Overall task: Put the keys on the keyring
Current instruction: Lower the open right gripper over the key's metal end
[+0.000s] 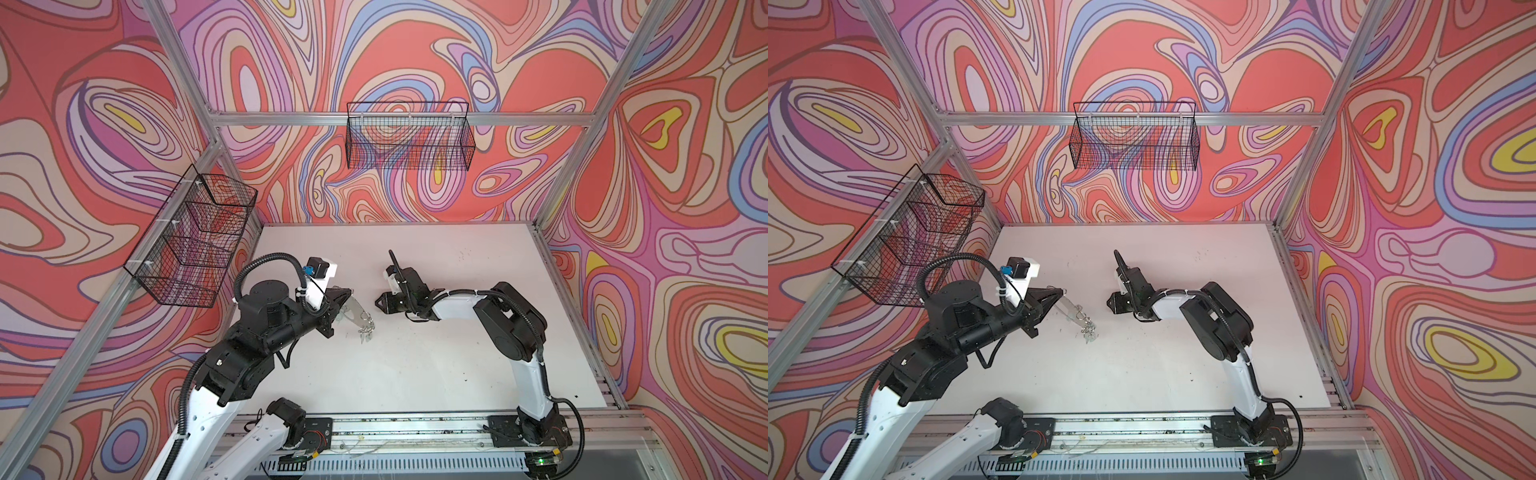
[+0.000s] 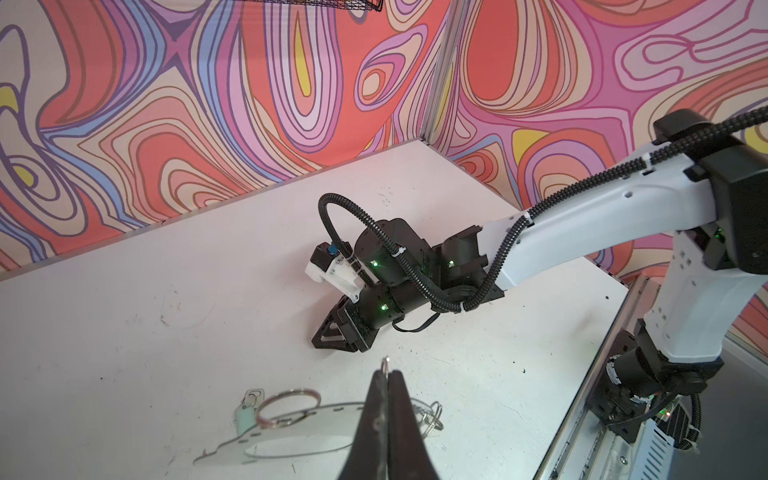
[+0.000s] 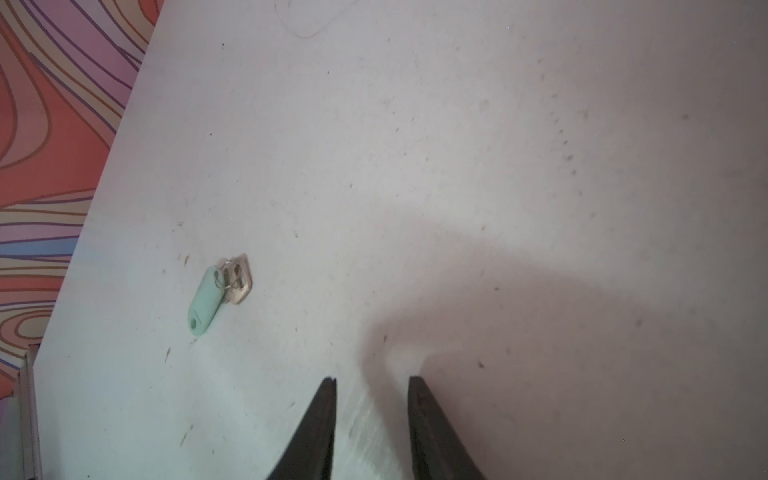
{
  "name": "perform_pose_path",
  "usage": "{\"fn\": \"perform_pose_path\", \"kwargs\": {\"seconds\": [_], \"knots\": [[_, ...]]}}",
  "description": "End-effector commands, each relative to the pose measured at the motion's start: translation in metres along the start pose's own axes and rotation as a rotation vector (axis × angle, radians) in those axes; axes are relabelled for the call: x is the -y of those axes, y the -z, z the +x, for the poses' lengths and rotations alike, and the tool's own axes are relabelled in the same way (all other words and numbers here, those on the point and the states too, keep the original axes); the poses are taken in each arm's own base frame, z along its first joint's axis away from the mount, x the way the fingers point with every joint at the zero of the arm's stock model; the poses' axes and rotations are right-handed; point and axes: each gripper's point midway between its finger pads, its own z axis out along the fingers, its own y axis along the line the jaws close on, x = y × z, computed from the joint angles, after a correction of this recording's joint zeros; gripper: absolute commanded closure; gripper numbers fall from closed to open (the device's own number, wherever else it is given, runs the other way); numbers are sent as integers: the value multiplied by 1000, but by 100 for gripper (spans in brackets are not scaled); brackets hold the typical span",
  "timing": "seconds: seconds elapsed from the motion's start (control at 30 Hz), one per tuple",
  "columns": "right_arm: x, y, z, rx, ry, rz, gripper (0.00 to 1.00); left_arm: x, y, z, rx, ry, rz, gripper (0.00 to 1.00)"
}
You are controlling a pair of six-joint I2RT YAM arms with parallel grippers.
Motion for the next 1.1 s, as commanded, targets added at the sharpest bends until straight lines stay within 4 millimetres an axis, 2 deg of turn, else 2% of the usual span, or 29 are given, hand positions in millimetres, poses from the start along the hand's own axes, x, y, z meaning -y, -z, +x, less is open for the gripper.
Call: {"fn": "perform_pose_path", "kwargs": {"seconds": [0.0, 0.13, 0.27, 0.43, 0.6, 0.73, 0.87, 0.97, 1.07], "knots": [[-6, -2, 21, -51, 62, 30, 66, 0, 6, -17, 78, -12, -6, 100], [-51, -14, 3, 3, 65, -121, 73, 1, 8, -19, 93, -5, -6, 100], [-76, -31, -13, 37, 31, -199, 72, 1, 10, -20, 93, -6, -9, 100], [-95, -59, -11, 16, 45, -218, 68, 0, 9, -17, 90, -10, -13, 100], [-109, -81, -4, -13, 60, -227, 67, 0, 7, -14, 85, -11, -10, 100], [-124, -87, -2, -2, 82, -241, 65, -1, 9, -15, 88, -17, -13, 100], [-133, -98, 9, -26, 92, -232, 64, -1, 8, -15, 87, -16, -14, 100], [-125, -109, 20, -57, 100, -150, 64, -1, 6, -14, 83, -13, -12, 100], [-111, -111, 34, -100, 102, -86, 64, 0, 7, -14, 83, -12, -9, 100]]}}
